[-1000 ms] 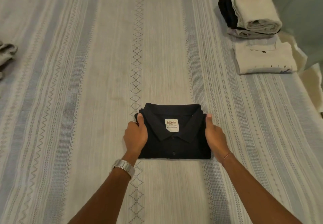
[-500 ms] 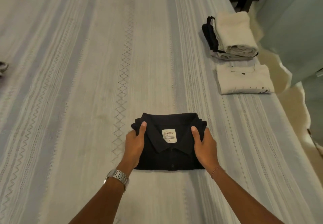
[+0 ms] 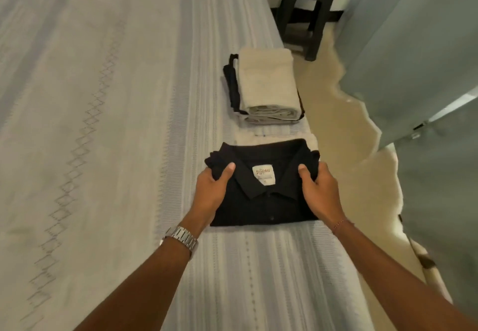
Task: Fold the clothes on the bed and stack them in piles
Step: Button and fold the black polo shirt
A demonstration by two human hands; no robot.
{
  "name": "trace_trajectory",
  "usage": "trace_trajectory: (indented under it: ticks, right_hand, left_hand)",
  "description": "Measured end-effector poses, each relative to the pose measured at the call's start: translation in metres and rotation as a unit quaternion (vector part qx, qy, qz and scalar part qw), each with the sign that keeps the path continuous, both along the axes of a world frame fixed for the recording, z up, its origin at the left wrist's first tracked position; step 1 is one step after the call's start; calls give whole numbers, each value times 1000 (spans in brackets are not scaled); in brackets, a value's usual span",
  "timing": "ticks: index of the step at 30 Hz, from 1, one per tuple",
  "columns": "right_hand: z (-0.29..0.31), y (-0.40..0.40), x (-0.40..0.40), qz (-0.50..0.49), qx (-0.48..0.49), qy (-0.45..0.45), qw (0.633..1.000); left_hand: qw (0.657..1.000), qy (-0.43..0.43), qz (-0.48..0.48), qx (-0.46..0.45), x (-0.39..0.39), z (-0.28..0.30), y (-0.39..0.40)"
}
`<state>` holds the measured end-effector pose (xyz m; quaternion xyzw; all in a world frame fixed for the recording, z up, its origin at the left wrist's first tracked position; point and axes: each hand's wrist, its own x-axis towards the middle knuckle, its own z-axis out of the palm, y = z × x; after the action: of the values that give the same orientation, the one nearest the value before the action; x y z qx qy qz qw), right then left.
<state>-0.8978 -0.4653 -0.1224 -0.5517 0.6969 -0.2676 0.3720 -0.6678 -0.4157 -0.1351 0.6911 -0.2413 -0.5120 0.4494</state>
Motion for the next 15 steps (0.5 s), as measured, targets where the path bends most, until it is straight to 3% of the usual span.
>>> trace_trajectory:
  ticks: [5,11,13,15]
  right_hand:
    - [-4,-67,-27,16,-23,24,999]
    - [-49,-104,-30,-19,11,27,999]
    - [-59,-100,-28,-41,16,61,997]
    - [-61,-93,-23,-58,-61,160,984]
  left_hand:
    - [998,-61,19,-24,-35,-9,-73]
    - [987,-154,22,41,-40,-51,-109]
    - [983,-164,43,65,-45,-59,-103]
    - [964,-255,57,43,-50,-61,-95]
